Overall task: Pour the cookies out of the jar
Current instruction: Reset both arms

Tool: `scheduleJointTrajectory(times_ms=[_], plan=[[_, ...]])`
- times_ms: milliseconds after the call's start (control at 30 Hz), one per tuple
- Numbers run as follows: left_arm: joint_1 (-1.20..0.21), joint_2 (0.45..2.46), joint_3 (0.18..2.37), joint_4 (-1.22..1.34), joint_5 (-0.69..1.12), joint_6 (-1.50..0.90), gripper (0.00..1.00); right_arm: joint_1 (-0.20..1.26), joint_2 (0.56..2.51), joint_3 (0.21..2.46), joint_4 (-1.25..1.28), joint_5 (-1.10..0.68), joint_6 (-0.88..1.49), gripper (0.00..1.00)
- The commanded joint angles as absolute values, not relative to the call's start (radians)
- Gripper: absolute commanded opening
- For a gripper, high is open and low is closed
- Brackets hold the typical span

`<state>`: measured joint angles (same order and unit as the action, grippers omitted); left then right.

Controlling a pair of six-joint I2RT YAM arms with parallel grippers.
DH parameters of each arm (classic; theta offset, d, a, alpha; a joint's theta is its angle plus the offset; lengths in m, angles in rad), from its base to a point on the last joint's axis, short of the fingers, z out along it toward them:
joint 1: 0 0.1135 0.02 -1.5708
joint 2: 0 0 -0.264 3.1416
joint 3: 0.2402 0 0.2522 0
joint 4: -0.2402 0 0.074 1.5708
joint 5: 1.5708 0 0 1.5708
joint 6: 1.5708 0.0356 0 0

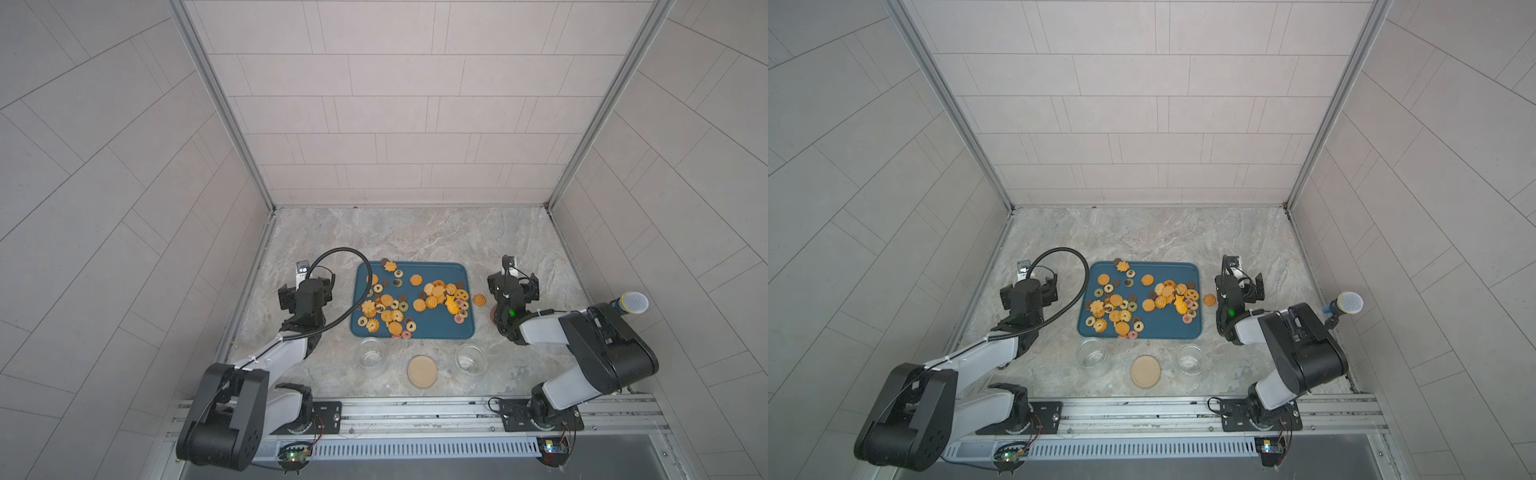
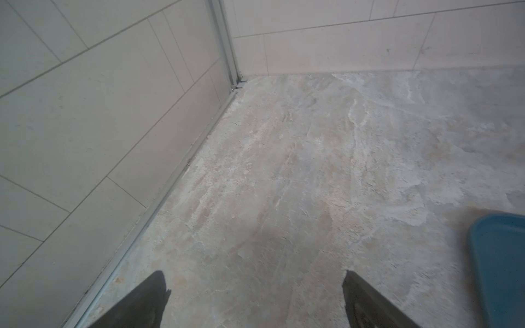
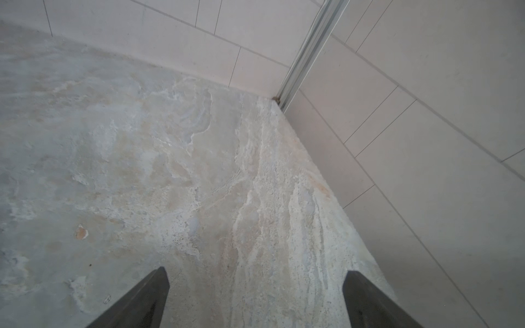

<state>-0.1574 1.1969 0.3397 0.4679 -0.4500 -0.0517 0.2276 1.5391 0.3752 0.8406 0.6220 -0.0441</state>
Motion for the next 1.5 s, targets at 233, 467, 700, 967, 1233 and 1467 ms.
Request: scheduleJointTrajectory(times_ms=[233, 467, 700, 967, 1233, 1467], plan=[[-0.042, 1.289, 0.273, 0.813, -0.266, -0.090, 1.00, 0.057, 1.551, 0.324, 1.003, 0.316, 0.074, 1.00], [0.005, 1.593, 0.320, 1.081, -0.117, -0.064, 1.00, 0.060, 1.574, 0.328, 1.039, 0.330, 0.061, 1.00], [-0.003, 1.576, 0.403, 0.886, -0.141, -0.054, 1.00, 0.062, 1.569, 0.333, 1.018, 0.333, 0.062, 1.00], [-0.020, 1.580, 0.397, 0.912, -0.134, -0.019, 1.00, 0.065, 1.569, 0.339, 1.009, 0.334, 0.058, 1.00], [-0.026, 1.582, 0.402, 0.906, -0.133, -0.013, 1.00, 0.065, 1.570, 0.340, 1.008, 0.334, 0.057, 1.00], [-0.027, 1.583, 0.405, 0.900, -0.133, -0.013, 1.00, 0.073, 1.573, 0.353, 0.986, 0.339, 0.047, 1.00]])
